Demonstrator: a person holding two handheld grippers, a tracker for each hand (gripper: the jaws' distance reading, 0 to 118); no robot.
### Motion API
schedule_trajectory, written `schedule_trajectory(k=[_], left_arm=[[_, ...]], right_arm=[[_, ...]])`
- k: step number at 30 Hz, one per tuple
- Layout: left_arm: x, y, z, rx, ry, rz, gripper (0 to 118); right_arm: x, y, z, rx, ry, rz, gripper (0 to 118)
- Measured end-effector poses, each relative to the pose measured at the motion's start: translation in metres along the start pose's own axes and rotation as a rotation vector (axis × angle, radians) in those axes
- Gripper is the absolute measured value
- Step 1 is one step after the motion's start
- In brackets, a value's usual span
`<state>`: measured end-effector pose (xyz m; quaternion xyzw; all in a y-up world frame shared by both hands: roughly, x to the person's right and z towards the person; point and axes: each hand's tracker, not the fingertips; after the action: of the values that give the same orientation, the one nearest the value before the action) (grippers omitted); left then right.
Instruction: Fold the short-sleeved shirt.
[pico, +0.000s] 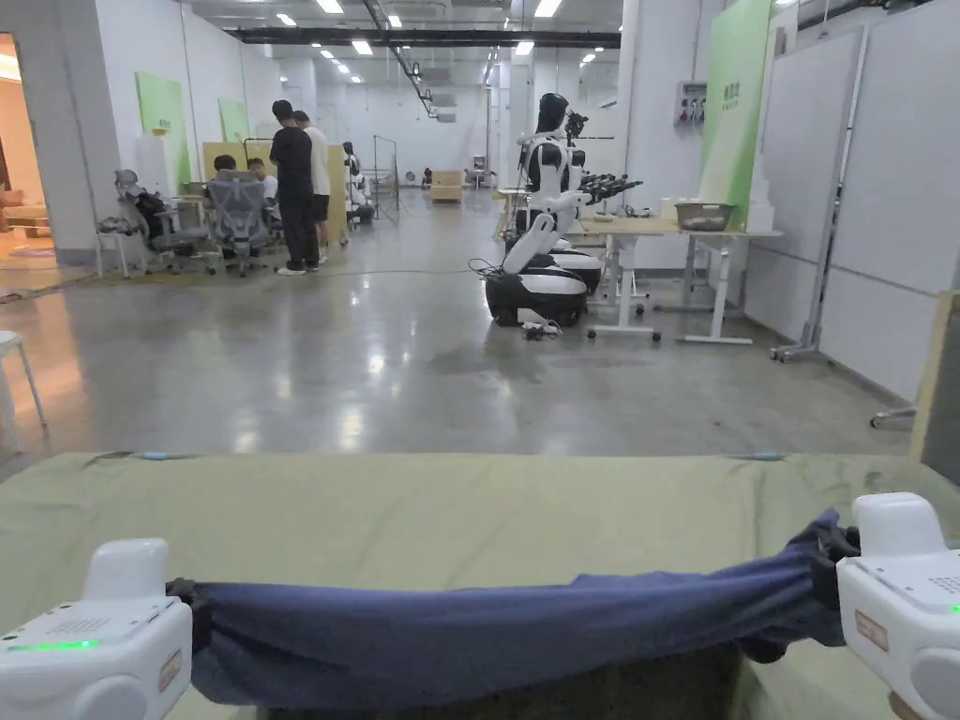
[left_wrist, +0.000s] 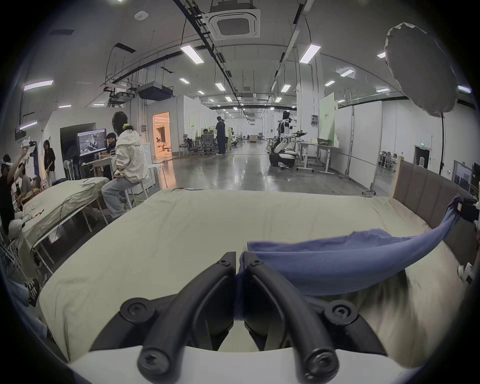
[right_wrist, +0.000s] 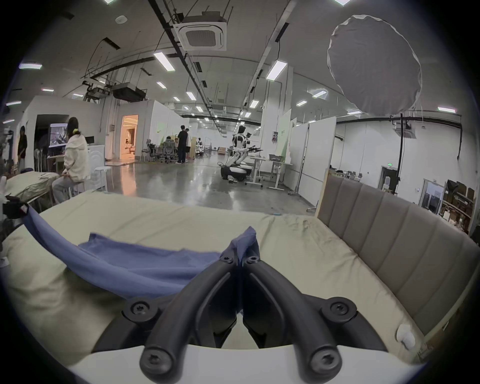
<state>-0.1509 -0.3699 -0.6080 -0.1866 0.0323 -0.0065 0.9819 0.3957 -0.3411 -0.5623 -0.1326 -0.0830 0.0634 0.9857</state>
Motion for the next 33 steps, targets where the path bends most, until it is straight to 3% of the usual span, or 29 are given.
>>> schedule_trajectory(k=[7, 10, 15, 24, 26, 27, 29, 30, 31, 33], left_arm=[[-0.012, -0.099, 0.076, -0.084, -0.017, -0.04, 5], [-0.017, -0.136, 0.1, -0.118, -0.011, -0.121, 5], [-0.019, -0.187, 0.136, -0.147, -0.029, -0.141, 5], [-0.027, -0.241, 0.153, -0.252, -0.096, -0.2, 5], [-0.028, -0.247, 0.152, -0.265, -0.105, -0.203, 14], [-0.026, -0.248, 0.153, -0.268, -0.107, -0.202, 25], [-0.028, -0.25, 0.151, -0.308, -0.106, -0.188, 80], [-0.032, -0.248, 0.154, -0.307, -0.1, -0.167, 107], [-0.035, -0.246, 0.158, -0.324, -0.118, -0.133, 118], [-0.043, -0.237, 0.175, -0.342, -0.185, -0.085, 118]], right_arm=[[0.002, -0.104, 0.087, -0.115, 0.044, 0.043, 4], [0.003, -0.142, 0.116, -0.159, 0.05, 0.038, 4], [0.004, -0.188, 0.157, -0.211, 0.056, 0.0, 4], [0.011, -0.239, 0.177, -0.33, 0.095, 0.045, 4], [0.011, -0.249, 0.179, -0.333, 0.089, 0.042, 7], [0.012, -0.252, 0.179, -0.34, 0.092, 0.034, 21], [0.015, -0.258, 0.18, -0.415, 0.073, 0.02, 95], [0.018, -0.261, 0.182, -0.438, 0.057, 0.007, 113], [0.023, -0.262, 0.188, -0.43, 0.066, -0.026, 117], [0.031, -0.255, 0.207, -0.371, 0.079, -0.106, 116]])
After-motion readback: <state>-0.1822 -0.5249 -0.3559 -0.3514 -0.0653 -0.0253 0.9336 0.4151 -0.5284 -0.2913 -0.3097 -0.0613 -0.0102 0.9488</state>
